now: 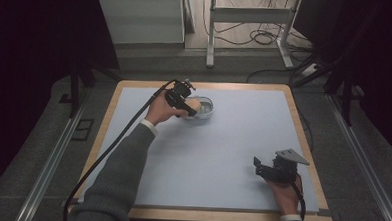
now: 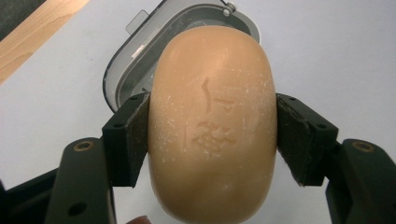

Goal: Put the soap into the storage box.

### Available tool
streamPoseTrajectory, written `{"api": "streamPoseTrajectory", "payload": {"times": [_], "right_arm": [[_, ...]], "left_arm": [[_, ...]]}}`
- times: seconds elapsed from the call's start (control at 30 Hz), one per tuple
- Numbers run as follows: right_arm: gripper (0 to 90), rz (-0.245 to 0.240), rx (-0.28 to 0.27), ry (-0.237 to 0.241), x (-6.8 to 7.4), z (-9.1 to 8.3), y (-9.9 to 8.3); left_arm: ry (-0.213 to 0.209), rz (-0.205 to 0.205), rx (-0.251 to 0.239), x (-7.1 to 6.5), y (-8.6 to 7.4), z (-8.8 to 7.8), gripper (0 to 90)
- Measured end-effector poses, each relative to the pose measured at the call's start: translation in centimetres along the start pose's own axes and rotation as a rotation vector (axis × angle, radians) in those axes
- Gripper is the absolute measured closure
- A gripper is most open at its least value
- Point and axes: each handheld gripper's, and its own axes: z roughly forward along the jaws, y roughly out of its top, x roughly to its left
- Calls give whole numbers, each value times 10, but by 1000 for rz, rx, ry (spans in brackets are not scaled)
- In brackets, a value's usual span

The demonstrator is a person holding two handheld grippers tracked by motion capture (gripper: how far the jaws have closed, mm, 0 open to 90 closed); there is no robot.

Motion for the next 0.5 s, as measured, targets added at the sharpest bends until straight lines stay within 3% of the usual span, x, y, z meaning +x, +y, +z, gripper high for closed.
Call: {"api": "streamPoseTrajectory", "payload": {"times": [0.5], "right_arm": [[88,3,1,1,0,0,0]], "left_arm": [[-14,16,21,5,28,22,325]]}}
